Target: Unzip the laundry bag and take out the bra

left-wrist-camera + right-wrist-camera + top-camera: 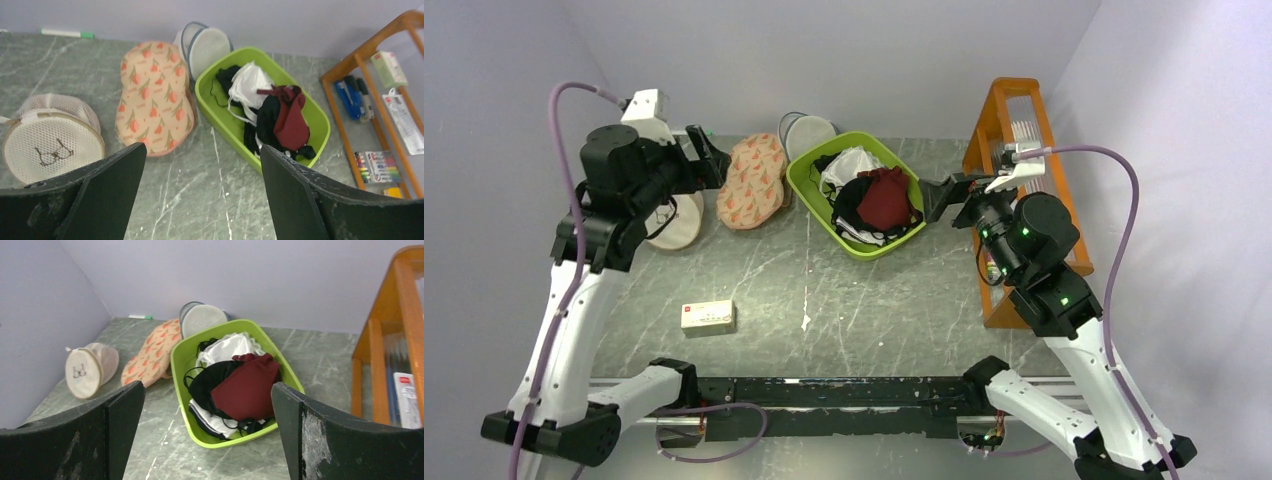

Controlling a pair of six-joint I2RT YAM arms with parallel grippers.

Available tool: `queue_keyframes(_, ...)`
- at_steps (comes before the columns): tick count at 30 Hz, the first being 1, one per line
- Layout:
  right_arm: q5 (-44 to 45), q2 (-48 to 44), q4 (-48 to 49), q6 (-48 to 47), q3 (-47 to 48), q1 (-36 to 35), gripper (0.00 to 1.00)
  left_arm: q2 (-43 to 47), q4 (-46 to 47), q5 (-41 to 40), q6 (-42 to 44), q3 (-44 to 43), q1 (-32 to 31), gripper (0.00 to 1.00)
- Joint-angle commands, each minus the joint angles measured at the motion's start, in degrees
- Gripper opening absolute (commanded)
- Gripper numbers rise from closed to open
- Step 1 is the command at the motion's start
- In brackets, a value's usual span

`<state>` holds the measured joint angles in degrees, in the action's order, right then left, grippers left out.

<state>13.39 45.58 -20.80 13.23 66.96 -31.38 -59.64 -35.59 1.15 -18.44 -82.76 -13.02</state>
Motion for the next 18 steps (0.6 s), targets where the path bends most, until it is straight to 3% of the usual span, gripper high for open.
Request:
queue_keyframes(1, -7.0, 0.33, 3.4, 2.53, 0.9, 1.49, 1.0, -3.66, -3.35, 4.63, 1.43, 0.62, 1.29, 0.96)
queue_keyframes(9, -24.6, 0.14, 6.28, 0.09, -0.77, 2.26, 1.0, -16.3, -7.74, 8.15, 4.53, 1.98, 1.8, 0.96)
queue_keyframes(18, -39.2, 4.0, 5.1, 3.36, -1.76, 2.36, 1.0, -31.06, -1.64, 5.28, 4.2, 4.06, 1.94, 0.96)
